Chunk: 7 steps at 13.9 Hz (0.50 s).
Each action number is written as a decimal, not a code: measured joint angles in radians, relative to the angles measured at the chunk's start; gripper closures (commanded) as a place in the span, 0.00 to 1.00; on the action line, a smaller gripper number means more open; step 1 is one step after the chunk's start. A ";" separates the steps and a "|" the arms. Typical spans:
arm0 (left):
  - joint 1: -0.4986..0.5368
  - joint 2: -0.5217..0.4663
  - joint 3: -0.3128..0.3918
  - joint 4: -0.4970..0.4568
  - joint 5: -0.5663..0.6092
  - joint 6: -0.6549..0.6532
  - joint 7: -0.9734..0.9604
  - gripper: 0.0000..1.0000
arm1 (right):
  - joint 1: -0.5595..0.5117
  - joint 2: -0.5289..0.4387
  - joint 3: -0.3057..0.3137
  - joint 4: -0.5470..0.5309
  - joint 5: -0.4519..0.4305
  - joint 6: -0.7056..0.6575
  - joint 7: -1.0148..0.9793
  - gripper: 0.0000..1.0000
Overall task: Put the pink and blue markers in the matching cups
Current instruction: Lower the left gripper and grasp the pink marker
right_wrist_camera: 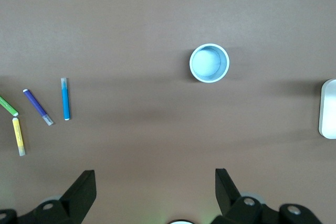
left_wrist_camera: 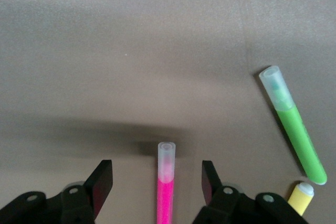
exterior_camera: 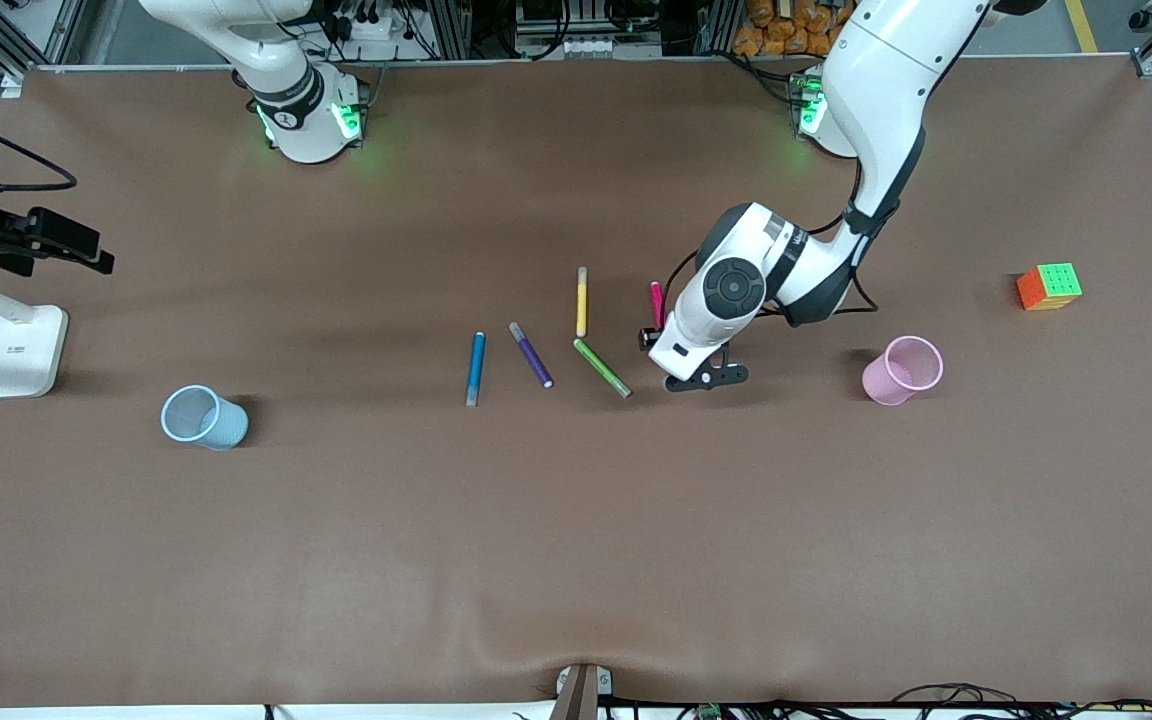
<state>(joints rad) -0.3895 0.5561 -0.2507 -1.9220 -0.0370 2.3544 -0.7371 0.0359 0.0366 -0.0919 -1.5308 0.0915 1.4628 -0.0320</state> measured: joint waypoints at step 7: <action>-0.021 0.028 -0.004 0.000 0.007 0.023 -0.006 0.73 | 0.010 0.009 -0.003 -0.003 0.000 0.010 0.000 0.00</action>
<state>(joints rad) -0.4104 0.5845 -0.2543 -1.9223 -0.0301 2.3776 -0.7428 0.0457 0.0453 -0.0949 -1.5333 0.0910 1.4732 -0.0321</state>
